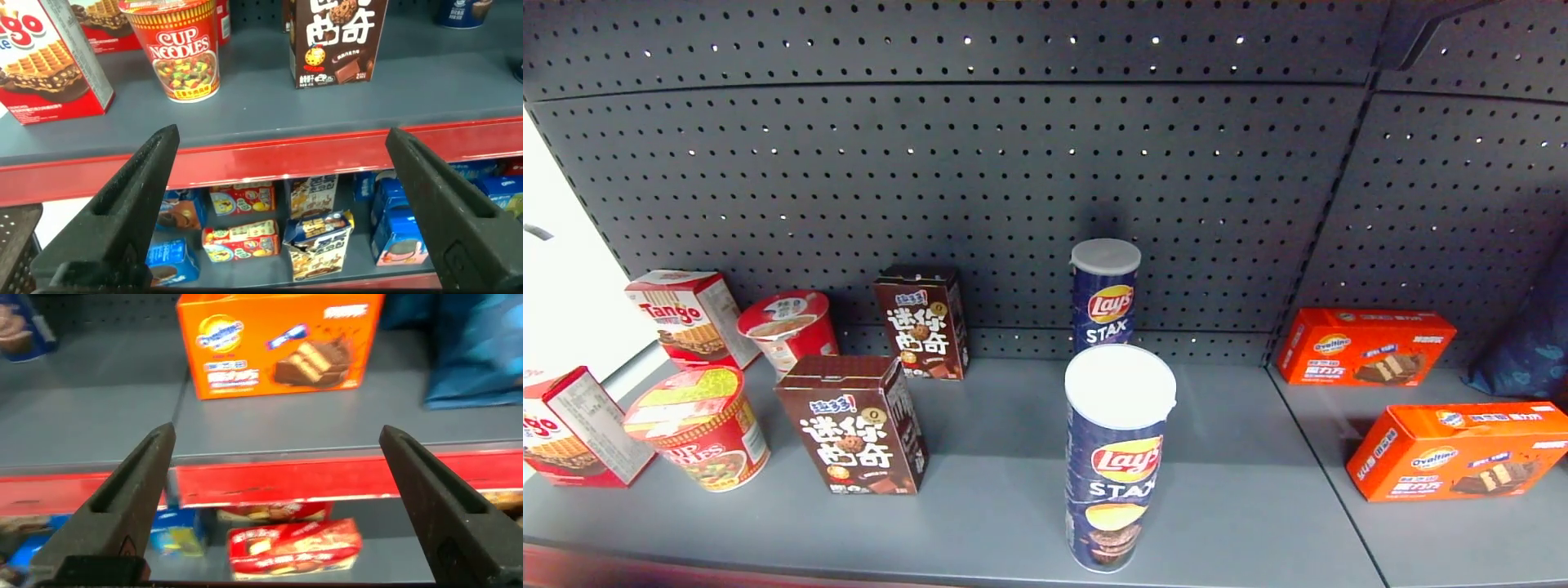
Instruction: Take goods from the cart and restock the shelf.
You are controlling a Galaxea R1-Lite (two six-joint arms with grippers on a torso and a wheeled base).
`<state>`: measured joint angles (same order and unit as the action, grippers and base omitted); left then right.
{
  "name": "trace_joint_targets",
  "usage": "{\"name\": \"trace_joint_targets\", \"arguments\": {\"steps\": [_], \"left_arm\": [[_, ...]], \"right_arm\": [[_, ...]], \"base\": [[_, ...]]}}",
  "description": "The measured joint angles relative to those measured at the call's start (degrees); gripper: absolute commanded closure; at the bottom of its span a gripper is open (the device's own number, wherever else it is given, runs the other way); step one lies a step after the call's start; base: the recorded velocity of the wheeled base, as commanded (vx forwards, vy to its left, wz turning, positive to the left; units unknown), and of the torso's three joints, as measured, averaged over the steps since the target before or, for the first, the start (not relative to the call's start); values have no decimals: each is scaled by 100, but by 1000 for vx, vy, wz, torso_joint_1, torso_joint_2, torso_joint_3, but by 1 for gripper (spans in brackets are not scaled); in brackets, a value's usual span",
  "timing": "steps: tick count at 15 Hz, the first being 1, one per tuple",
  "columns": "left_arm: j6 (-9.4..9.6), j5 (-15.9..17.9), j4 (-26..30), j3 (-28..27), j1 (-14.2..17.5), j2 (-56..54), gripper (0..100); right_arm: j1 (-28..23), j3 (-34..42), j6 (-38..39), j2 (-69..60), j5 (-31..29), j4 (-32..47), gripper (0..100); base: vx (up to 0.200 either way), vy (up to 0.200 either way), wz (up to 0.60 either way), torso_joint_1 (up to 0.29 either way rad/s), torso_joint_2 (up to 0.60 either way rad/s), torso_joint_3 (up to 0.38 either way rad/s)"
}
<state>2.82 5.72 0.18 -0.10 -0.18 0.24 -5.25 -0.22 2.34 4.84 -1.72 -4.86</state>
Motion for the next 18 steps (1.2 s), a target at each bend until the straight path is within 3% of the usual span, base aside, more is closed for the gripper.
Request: {"name": "trace_joint_targets", "arguments": {"steps": [2,5,10,14,18], "left_arm": [[-2,0,0,0,0,2,0],[0,0,-2,0,0,2,0],[0,-2,-2,0,2,0,0],[0,-6,-5,0,7,-4,0],[-6,-9,6,0,11,-4,0]], "right_arm": [[2,11,72,0,9,-99,0],[-6,15,-51,1,243,507,0],[-118,12,-141,4,232,496,0],[521,12,-169,-140,234,500,0],[535,17,-190,-391,232,460,0]], "base": [[0,0,0,0,0,0],[0,0,0,0,0,0],[0,0,0,0,0,0],[0,0,0,0,0,0],[0,0,0,0,0,0]]}}
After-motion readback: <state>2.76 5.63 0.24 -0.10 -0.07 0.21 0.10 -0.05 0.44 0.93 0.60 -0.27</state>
